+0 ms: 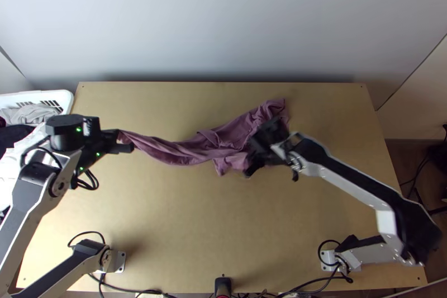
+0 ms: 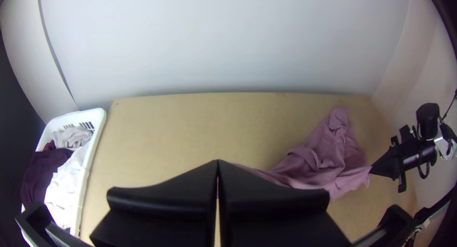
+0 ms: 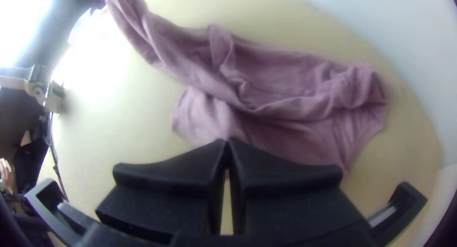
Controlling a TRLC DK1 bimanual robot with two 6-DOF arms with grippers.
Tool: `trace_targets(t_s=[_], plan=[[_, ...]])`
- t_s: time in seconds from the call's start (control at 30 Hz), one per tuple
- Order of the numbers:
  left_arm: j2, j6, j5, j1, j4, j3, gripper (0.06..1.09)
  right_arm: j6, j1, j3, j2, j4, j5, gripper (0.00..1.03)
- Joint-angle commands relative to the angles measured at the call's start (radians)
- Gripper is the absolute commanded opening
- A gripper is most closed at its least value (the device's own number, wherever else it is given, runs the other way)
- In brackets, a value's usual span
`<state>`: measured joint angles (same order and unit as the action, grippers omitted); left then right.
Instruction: Fold the t-shirt
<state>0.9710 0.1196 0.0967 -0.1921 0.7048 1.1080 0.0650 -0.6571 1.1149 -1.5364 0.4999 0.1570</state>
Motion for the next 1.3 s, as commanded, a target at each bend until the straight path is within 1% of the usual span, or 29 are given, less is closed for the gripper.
trace_targets(t_s=[0.0,0.13,0.33,0.47,0.57,0.8,1.0,1.1,1.27], plan=[[0.014,-0.001,-0.020,0.091,0.009,0.104,0.09,0.006,0.131,0.138,0.147,0.154,-0.001,0.03],[0.026,-0.006,-0.029,0.148,0.015,0.184,0.09,0.018,0.215,0.298,0.200,0.259,-0.001,0.03],[0.060,-0.006,-0.040,0.203,0.039,0.332,0.09,0.007,0.317,0.586,0.231,0.381,-0.002,0.03],[0.094,-0.005,-0.040,0.215,0.073,0.454,0.09,0.006,0.347,0.773,0.231,0.440,-0.017,0.03],[0.123,-0.005,-0.040,0.223,0.093,0.556,0.09,0.013,0.347,0.889,0.231,0.463,-0.063,0.03],[0.201,-0.012,-0.038,0.267,0.127,0.817,0.09,0.061,0.355,1.040,0.242,0.463,-0.152,0.03],[0.216,-0.058,-0.032,0.269,0.124,0.981,0.09,0.116,0.352,1.070,0.289,0.381,-0.224,0.03],[0.212,-0.075,-0.028,0.272,0.094,1.050,0.09,0.137,0.352,1.089,0.306,0.362,-0.238,0.03],[0.201,-0.138,-0.022,0.275,0.059,1.139,0.09,0.167,0.352,1.094,0.354,0.313,-0.251,0.03]])
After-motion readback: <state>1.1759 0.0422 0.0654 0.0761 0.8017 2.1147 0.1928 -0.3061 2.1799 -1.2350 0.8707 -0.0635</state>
